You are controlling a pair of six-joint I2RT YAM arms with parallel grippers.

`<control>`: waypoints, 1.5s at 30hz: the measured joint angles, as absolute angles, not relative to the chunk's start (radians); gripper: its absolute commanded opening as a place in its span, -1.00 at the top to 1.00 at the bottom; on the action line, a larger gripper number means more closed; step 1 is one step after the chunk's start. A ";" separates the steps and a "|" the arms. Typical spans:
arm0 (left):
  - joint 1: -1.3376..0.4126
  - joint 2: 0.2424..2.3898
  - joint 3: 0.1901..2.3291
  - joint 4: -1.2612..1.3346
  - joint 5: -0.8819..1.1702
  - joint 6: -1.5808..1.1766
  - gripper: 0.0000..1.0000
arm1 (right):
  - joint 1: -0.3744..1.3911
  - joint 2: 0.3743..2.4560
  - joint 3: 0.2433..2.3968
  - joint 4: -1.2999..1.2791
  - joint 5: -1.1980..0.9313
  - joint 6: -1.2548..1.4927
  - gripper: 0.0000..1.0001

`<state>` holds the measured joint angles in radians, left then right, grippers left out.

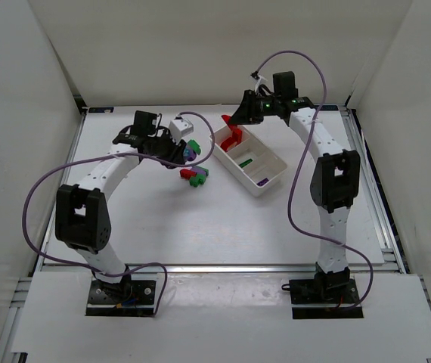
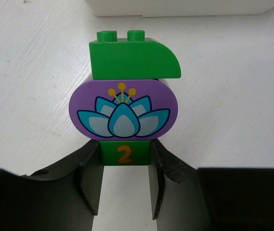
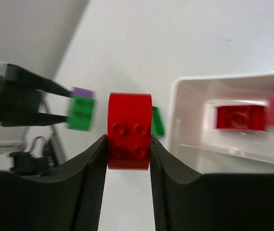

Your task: Sort the legos into containers by color

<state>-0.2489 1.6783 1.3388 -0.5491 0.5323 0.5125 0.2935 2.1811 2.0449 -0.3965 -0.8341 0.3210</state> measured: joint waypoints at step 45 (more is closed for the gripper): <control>-0.165 1.678 1.374 -0.562 0.533 0.460 0.80 | 0.438 2.371 2.207 -0.653 -0.084 0.803 -0.61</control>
<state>-0.1654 1.6783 1.3739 -0.5621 0.5331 0.4603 0.4377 2.3707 2.2074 -0.6525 -0.0845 0.8032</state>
